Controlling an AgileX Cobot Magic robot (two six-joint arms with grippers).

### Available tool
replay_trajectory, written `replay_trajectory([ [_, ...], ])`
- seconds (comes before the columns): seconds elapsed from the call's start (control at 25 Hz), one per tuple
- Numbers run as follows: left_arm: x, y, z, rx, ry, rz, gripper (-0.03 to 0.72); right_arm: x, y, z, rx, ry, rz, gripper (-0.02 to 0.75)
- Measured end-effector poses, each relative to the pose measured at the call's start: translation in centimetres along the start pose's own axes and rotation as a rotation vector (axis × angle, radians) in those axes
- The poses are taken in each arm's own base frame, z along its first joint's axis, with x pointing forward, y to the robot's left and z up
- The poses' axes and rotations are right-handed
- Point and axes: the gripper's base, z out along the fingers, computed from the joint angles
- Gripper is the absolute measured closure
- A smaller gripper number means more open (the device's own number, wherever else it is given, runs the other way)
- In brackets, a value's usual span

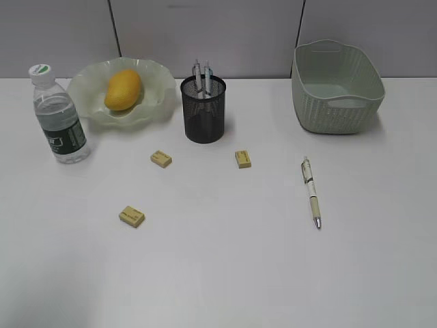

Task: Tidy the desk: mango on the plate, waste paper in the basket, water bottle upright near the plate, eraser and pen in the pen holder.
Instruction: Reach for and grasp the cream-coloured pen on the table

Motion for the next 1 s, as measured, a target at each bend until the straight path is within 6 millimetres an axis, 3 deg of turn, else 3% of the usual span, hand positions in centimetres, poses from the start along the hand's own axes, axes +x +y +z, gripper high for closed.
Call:
replay_trajectory([
  [0.32,4.5,0.2,-4.5,0.011,-0.265,-0.003,0.120,0.1,0.0,0.1,0.000,0.003,0.000,0.260],
  [0.48,5.8,0.3,-5.9,0.016,-0.365,-0.004,0.121,0.1,0.0,0.1,0.001,0.005,-0.001,0.260],
  [0.76,7.6,0.3,-5.8,0.013,-0.268,-0.005,0.122,0.1,0.0,0.1,0.000,0.006,-0.001,0.260],
  [1.0,7.8,0.2,-5.4,0.026,-0.251,0.033,0.123,0.1,0.0,0.1,0.000,0.006,-0.001,0.260],
])
